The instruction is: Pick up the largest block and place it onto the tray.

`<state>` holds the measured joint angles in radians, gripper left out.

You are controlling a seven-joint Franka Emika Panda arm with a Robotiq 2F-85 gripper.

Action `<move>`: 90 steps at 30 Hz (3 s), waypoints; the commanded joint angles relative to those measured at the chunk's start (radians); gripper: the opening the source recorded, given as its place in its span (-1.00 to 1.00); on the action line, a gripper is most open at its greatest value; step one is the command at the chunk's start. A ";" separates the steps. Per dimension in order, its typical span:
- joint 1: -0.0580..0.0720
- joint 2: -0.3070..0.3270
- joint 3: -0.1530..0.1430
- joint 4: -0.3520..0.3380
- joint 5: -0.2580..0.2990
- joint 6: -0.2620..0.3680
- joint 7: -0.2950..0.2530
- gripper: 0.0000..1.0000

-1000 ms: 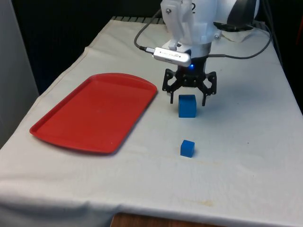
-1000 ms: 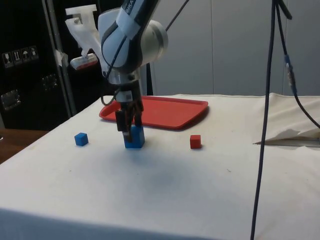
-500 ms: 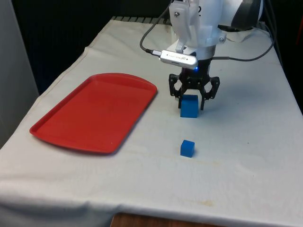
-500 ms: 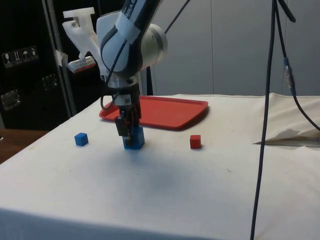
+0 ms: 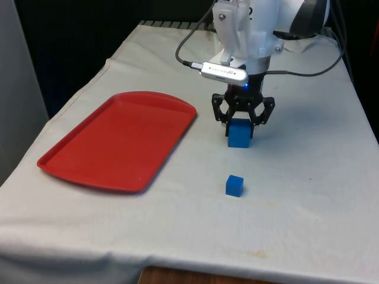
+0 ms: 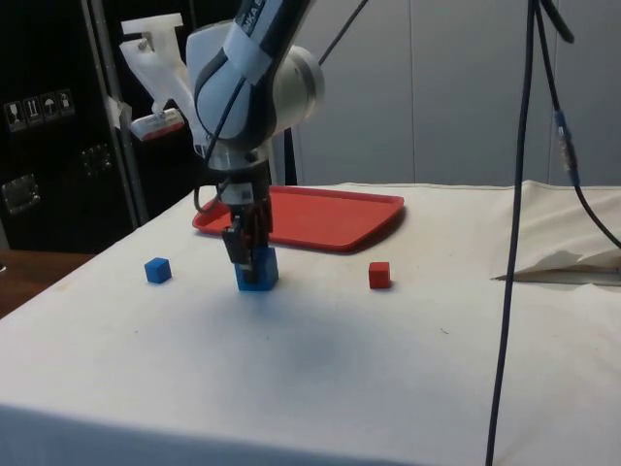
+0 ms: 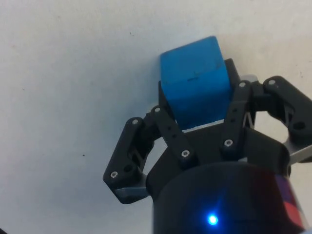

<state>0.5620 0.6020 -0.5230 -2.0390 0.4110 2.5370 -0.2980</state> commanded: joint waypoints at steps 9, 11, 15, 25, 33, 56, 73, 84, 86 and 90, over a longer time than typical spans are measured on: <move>0.016 -0.023 -0.027 0.008 -0.022 -0.011 0.030 -1.00; 0.017 -0.035 -0.032 0.010 -0.034 -0.016 0.041 -1.00; 0.019 -0.052 -0.039 0.012 -0.048 -0.027 0.053 -1.00; 0.015 -0.110 -0.057 0.029 -0.097 -0.081 0.087 -1.00; 0.013 -0.148 -0.081 0.046 -0.122 -0.126 0.093 -1.00; -0.009 -0.157 -0.177 0.077 -0.122 -0.153 0.011 -1.00; -0.044 -0.135 -0.238 0.089 -0.094 -0.149 -0.071 -1.00; -0.064 -0.087 -0.275 0.110 -0.013 -0.152 -0.159 -1.00; -0.067 -0.077 -0.282 0.114 0.009 -0.154 -0.181 -1.00; -0.079 -0.052 -0.294 0.123 0.059 -0.157 -0.229 -1.00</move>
<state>0.4990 0.5490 -0.8280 -1.9250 0.4630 2.3920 -0.5170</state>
